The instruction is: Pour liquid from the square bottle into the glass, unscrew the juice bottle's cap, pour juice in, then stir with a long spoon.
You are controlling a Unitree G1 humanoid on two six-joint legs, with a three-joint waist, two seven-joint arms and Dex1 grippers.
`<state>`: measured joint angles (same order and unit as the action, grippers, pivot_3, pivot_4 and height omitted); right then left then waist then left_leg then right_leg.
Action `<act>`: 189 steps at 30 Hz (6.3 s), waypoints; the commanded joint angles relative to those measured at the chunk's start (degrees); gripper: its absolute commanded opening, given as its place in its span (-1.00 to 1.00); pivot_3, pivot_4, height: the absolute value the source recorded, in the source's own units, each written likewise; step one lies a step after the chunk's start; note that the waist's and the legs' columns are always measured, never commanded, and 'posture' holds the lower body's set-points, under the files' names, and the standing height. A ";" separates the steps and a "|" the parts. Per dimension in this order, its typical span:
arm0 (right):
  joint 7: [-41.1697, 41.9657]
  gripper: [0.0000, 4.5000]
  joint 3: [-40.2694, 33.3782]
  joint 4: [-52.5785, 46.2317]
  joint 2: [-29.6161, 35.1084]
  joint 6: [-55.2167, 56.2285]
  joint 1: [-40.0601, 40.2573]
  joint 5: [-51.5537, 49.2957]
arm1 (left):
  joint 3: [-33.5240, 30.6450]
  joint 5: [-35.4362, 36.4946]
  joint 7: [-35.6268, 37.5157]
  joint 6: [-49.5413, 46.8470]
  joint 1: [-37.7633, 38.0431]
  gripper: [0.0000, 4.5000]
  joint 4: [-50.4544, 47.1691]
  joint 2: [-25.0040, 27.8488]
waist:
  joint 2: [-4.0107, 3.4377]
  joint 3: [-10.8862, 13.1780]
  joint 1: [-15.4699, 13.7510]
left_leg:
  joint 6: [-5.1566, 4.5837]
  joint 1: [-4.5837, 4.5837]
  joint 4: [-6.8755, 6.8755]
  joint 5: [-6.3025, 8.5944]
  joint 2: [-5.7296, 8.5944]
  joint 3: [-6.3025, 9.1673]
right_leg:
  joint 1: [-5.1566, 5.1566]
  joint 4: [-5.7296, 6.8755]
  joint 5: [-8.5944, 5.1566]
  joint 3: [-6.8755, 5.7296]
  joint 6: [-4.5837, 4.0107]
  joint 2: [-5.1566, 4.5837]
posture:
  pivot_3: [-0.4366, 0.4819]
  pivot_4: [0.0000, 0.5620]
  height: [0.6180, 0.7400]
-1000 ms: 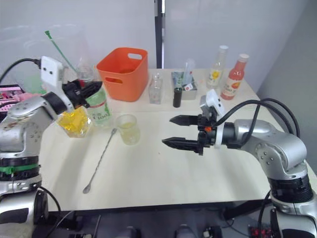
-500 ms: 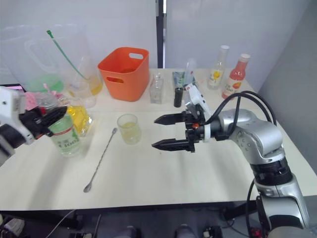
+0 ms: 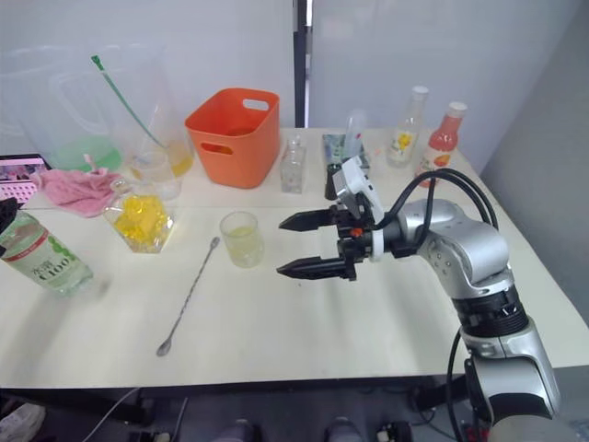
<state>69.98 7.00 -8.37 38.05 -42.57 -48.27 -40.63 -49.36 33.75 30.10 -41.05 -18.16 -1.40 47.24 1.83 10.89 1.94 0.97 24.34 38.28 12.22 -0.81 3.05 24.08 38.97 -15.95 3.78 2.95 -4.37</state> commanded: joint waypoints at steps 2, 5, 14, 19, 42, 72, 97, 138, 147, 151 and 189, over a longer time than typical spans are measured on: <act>-2.44 0.99 -3.17 -4.12 1.17 -1.99 0.27 -1.25 | 7.42 -4.95 2.73 13.03 -11.52 -0.38 16.21 5.31 | 0.09 -0.06 -0.48 | 0.06 0.02 0.00 -0.04 -0.01 0.01 | 0.01 -0.01 0.01 -0.05 -0.02 0.03 | -0.05 -0.47 1.00; -3.94 0.99 -4.09 -5.55 1.77 -3.14 1.01 -1.62 | 12.86 -8.49 3.93 20.34 -19.79 -0.38 28.77 6.08 | 0.17 -0.10 -0.83 | 0.06 0.03 -0.02 -0.03 0.01 -0.05 | 0.05 -0.07 0.02 -0.05 -0.03 -0.01 | -0.05 -0.47 1.00; -6.55 0.99 -5.73 -8.23 2.65 -5.18 2.07 -2.85 | 21.49 -15.66 4.43 36.23 -35.91 -0.38 56.04 6.27 | 0.20 -0.11 -0.51 | 0.05 0.15 -0.06 -0.03 0.01 -0.05 | 0.19 0.00 0.02 -0.11 -0.03 0.00 | -0.05 -0.47 1.00; -7.44 0.99 -6.57 -9.43 3.14 -6.25 2.44 -3.46 | 23.83 -17.83 3.87 40.94 -39.01 -0.38 63.26 5.63 | 0.20 -0.11 -0.10 | 0.05 0.17 -0.06 -0.03 0.01 -0.03 | 0.19 0.05 0.02 -0.12 -0.03 -0.01 | -0.05 -0.47 1.00; -9.37 0.99 -6.58 -9.83 3.70 -7.03 2.59 -4.36 | 22.14 -14.89 6.16 42.82 -29.86 -0.38 59.26 5.12 | 0.20 -0.11 0.76 | 0.05 0.07 -0.09 -0.04 -0.02 -0.01 | 0.19 0.13 0.02 -0.19 -0.03 -0.01 | -0.05 -0.47 1.00; -6.64 1.00 -5.51 -6.09 2.37 -4.80 2.08 -3.64 | 13.88 5.14 3.65 27.69 -30.97 0.98 17.65 4.35 | 0.21 -0.11 0.53 | 0.05 0.09 -0.08 -0.04 -0.01 0.01 | 0.14 0.09 0.02 -0.19 -0.03 -0.05 | -0.05 -0.47 1.00; -2.65 1.00 -9.92 5.25 5.96 5.91 17.93 6.32 | 6.15 7.13 21.59 16.40 36.53 0.98 -21.09 -3.22 | 0.18 -0.11 0.02 | 0.11 -0.21 -0.38 -0.07 -0.09 -0.27 | -0.07 -0.30 0.02 0.03 -0.09 -0.01 | -0.05 -0.47 1.00; 11.58 1.00 -15.59 5.26 16.27 12.47 29.97 3.67 | 16.76 2.98 0.50 3.39 34.45 0.98 -32.76 -10.98 | 0.10 -0.14 -0.69 | 0.02 -1.46 -0.58 0.08 -0.23 -0.36 | -1.75 -1.35 -0.05 -0.05 -0.03 -0.02 | -0.05 -0.47 1.00; 12.06 1.00 -10.22 3.33 14.65 10.13 20.46 3.80 | 31.68 -5.47 -22.88 -5.25 27.58 0.98 -40.61 -23.93 | 0.11 -0.14 -1.56 | 0.02 -1.38 -0.52 0.08 -0.13 -0.23 | -1.76 -1.36 -0.02 -0.04 0.01 -0.02 | -0.05 -0.47 1.00; 11.50 1.00 -10.47 1.62 14.95 8.95 20.02 3.22 | 36.50 -10.45 -28.28 -6.90 24.87 0.98 -38.43 -26.87 | 0.10 -0.15 -1.63 | 0.02 -1.30 -0.48 0.08 -0.06 -0.20 | -1.75 -1.39 0.00 -0.04 0.06 -0.04 | -0.05 -0.47 1.00; 3.98 1.00 -10.37 -1.09 11.23 11.55 22.09 6.78 | 28.68 -14.41 11.40 19.40 29.00 -0.99 -14.09 -4.07 | -0.29 -0.31 -1.18 | 0.01 -1.25 -0.59 0.08 -0.12 -0.24 | -1.69 -1.59 -0.03 -0.08 0.05 -0.02 | -0.05 -0.47 1.00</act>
<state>74.44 -2.62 -8.48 49.42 -31.69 -25.93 -33.82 -19.13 19.58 38.17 -25.27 11.35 -16.60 42.00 1.55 10.57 0.75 0.98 23.10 37.67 12.30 -0.92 2.81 22.42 37.38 -15.98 3.70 2.99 -4.39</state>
